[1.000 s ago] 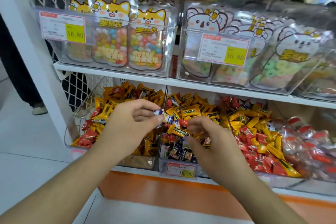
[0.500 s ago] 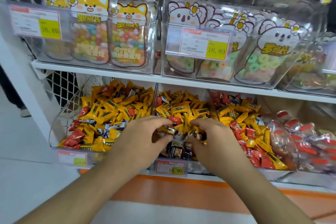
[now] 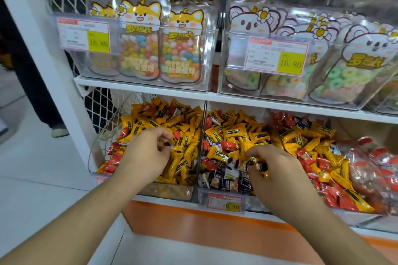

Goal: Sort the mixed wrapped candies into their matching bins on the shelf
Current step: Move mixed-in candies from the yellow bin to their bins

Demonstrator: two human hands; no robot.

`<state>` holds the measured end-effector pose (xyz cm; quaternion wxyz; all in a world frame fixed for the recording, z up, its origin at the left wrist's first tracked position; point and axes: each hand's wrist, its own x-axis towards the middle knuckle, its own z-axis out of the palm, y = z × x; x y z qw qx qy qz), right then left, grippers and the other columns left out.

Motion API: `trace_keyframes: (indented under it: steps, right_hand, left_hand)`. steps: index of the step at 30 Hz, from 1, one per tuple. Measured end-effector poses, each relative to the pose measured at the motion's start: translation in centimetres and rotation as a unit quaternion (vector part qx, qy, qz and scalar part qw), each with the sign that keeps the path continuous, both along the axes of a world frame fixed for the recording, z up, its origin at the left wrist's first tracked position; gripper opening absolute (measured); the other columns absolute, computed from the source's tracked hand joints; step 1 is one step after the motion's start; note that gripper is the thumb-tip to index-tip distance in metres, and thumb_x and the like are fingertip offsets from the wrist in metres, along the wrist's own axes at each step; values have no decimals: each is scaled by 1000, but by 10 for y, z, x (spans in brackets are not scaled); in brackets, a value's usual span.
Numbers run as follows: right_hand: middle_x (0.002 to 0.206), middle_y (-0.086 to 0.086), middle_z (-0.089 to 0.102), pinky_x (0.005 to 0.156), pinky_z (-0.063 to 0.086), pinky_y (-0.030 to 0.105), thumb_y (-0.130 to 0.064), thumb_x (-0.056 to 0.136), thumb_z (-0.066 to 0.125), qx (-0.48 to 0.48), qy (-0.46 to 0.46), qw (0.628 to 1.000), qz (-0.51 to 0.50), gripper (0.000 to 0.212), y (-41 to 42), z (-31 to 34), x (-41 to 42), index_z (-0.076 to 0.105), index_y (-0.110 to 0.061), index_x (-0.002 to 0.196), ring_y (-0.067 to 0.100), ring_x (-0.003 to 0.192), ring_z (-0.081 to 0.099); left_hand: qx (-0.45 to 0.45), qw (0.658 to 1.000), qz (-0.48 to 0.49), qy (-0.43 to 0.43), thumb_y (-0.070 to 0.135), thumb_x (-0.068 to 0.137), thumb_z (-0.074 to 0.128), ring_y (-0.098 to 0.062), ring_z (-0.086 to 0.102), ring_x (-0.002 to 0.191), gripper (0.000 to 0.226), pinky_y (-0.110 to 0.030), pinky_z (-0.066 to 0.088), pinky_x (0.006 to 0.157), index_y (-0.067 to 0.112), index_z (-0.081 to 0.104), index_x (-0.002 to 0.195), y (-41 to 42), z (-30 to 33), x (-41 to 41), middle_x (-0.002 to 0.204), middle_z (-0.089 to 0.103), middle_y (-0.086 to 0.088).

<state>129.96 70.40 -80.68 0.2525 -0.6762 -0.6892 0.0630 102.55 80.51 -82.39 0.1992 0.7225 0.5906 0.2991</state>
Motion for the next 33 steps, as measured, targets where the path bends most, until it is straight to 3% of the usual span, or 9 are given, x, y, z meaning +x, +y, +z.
trace_keyframes:
  steps: [4,9,12,15,17,21,26,29,33]
  right_hand:
    - [116,-19,60,79,32,-3,-13,92,71,-7,1,1000,8,30,2,-4,-4,69,-27,118,-4,102,49]
    - [116,-16,64,87,29,1,-13,93,70,-8,4,1000,9,26,6,-7,-10,71,-26,116,-4,105,48]
    - [115,-15,65,87,33,6,-13,93,70,-14,7,1000,11,25,6,-8,-11,71,-26,115,-2,104,50]
    - [110,-19,60,82,32,1,-13,93,70,-16,8,1000,13,26,5,-7,-11,71,-26,115,-2,101,50]
    - [111,-19,60,82,32,0,-12,93,70,-16,10,1000,15,26,5,-6,-11,71,-26,115,-2,102,50]
    - [112,-18,62,81,32,-1,-11,93,70,-8,14,1000,14,25,4,-4,-12,71,-25,113,-2,101,51]
    - [110,-22,61,88,38,4,-12,92,70,4,23,1000,17,27,3,-2,-13,70,-29,113,-5,103,52]
    - [114,-27,61,88,35,-3,-17,93,71,10,51,998,35,34,1,3,-15,66,-31,124,-10,106,52]
    - [112,-26,63,91,47,11,-29,93,75,8,103,991,81,45,-6,10,-22,57,-39,132,-5,111,57]
  left_hand:
    - [-40,999,-10,21,17,97,70,-4,62,99,24,-15,51,80,28,69,118,12,-17,-6,111,67,10]
    - [-79,996,-1,49,24,98,69,-15,68,97,32,-27,57,74,30,66,129,20,-24,0,114,70,4]
    - [-77,996,-3,46,24,97,71,-14,67,99,28,-26,56,78,29,70,124,22,-26,-2,112,70,5]
    - [-71,997,-3,29,22,93,76,-8,65,99,21,-29,57,90,26,74,114,23,-27,-4,102,69,11]
    - [-62,998,-4,15,22,91,79,-5,65,94,17,-22,55,84,26,75,108,21,-26,-6,97,70,12]
    - [-34,999,7,-22,26,91,78,3,66,86,8,-5,42,68,29,75,98,17,-12,-8,85,73,14]
    - [-28,987,14,-157,36,87,81,0,70,83,6,-27,55,76,31,77,88,0,25,-5,83,76,15]
    - [-73,971,-39,-226,35,84,83,-2,72,80,8,-28,55,79,28,79,86,-24,46,13,82,78,11]
    - [-125,957,-102,-240,29,80,86,-7,75,81,11,-30,59,82,23,79,85,-50,56,43,83,79,7]
